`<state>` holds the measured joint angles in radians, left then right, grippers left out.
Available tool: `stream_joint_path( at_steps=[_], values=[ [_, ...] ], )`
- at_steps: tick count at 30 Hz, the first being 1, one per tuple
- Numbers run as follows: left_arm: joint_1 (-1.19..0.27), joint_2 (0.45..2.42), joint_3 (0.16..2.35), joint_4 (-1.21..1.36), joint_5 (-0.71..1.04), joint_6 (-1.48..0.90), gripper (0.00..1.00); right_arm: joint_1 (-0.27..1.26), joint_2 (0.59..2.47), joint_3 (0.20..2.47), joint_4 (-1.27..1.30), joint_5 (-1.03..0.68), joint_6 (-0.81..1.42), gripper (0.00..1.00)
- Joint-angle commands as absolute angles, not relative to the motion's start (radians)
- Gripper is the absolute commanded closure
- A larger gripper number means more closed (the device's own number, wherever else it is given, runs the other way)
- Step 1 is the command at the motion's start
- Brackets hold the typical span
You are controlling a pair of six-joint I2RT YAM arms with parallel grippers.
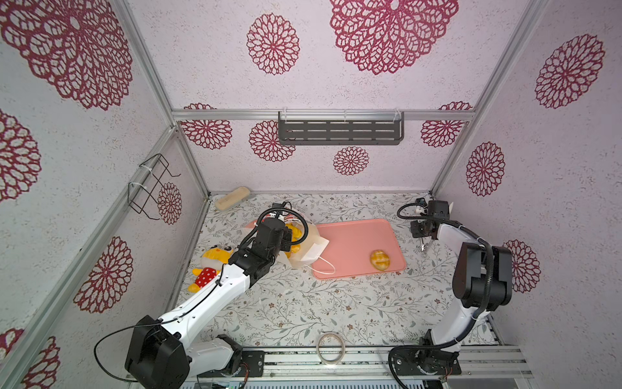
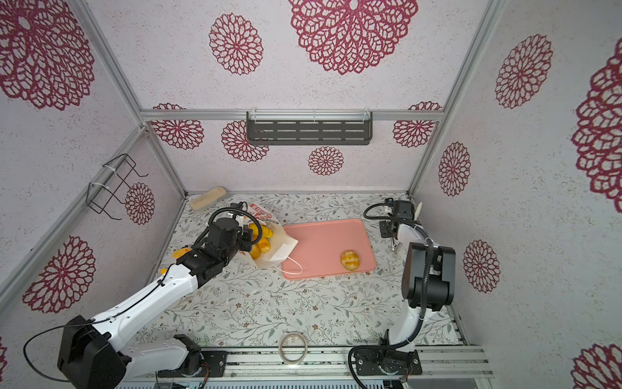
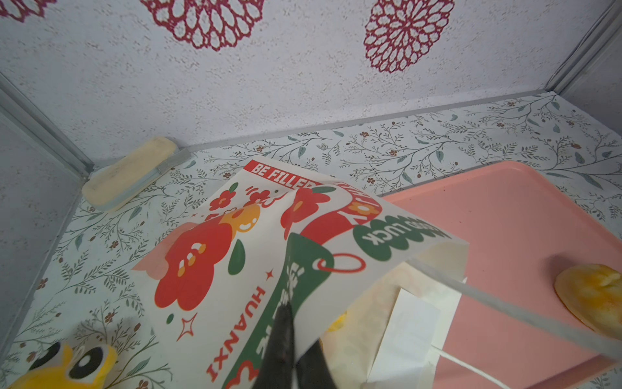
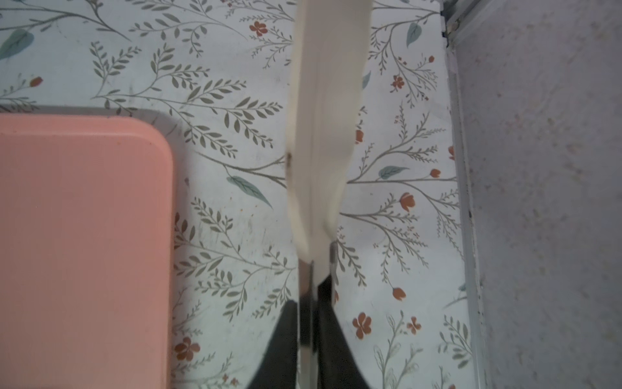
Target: Take the fake bread out of the paper bag
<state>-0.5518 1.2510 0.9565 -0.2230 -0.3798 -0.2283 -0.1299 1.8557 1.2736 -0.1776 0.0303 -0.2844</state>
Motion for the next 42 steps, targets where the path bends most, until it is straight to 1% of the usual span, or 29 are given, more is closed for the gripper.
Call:
stream_joint_path(
  at_steps=[1,2,4,5,6,7,10,12,16,19,20,23,26,29,38,42],
  values=[
    [-0.558,1.255,0.977,-0.235,-0.379,-0.215,1.00,-0.130,1.892,1.351,-0.132,0.031,-0.268,0.66],
    [-0.557,1.253,0.977,-0.241,-0.382,-0.213,1.00,-0.130,1.908,1.362,-0.131,0.041,-0.256,0.62],
    [-0.558,1.252,0.975,-0.251,-0.386,-0.212,1.00,-0.132,1.926,1.379,-0.138,0.031,-0.232,0.48],
    [-0.558,1.249,0.971,-0.251,-0.389,-0.212,1.00,-0.131,1.931,1.386,-0.142,0.031,-0.220,0.41],
    [-0.557,1.246,0.967,-0.249,-0.392,-0.210,1.00,-0.131,1.930,1.389,-0.145,0.041,-0.196,0.30],
    [-0.558,1.243,0.964,-0.247,-0.394,-0.210,1.00,-0.132,1.925,1.393,-0.151,0.045,-0.175,0.27],
    [-0.557,1.237,0.957,-0.241,-0.396,-0.213,1.00,-0.133,1.889,1.395,-0.189,0.103,-0.103,0.21],
    [-0.557,1.234,0.954,-0.236,-0.397,-0.216,1.00,-0.142,1.832,1.359,-0.210,0.117,-0.043,0.19],
    [-0.557,1.227,0.944,-0.217,-0.394,-0.219,1.00,-0.193,1.695,1.203,-0.194,0.115,0.100,0.15],
    [-0.558,1.223,0.932,-0.203,-0.389,-0.221,1.00,-0.216,1.629,1.082,-0.143,0.121,0.131,0.12],
    [-0.558,1.223,0.930,-0.198,-0.387,-0.221,1.00,-0.218,1.623,1.052,-0.125,0.116,0.125,0.05],
    [-0.557,1.223,0.928,-0.198,-0.387,-0.218,1.00,-0.231,1.646,1.019,-0.107,0.112,0.125,0.02],
    [-0.557,1.218,0.924,-0.199,-0.384,-0.217,1.00,-0.262,1.694,1.009,-0.062,0.051,0.165,0.02],
    [-0.556,1.214,0.920,-0.202,-0.388,-0.214,1.00,-0.269,1.757,1.039,-0.045,0.000,0.163,0.01],
    [-0.554,1.214,0.920,-0.206,-0.399,-0.213,1.00,-0.276,1.888,1.158,-0.103,-0.028,0.100,0.01],
    [-0.552,1.221,0.928,-0.206,-0.397,-0.214,1.00,-0.276,1.930,1.221,-0.138,-0.038,0.080,0.05]
  ],
)
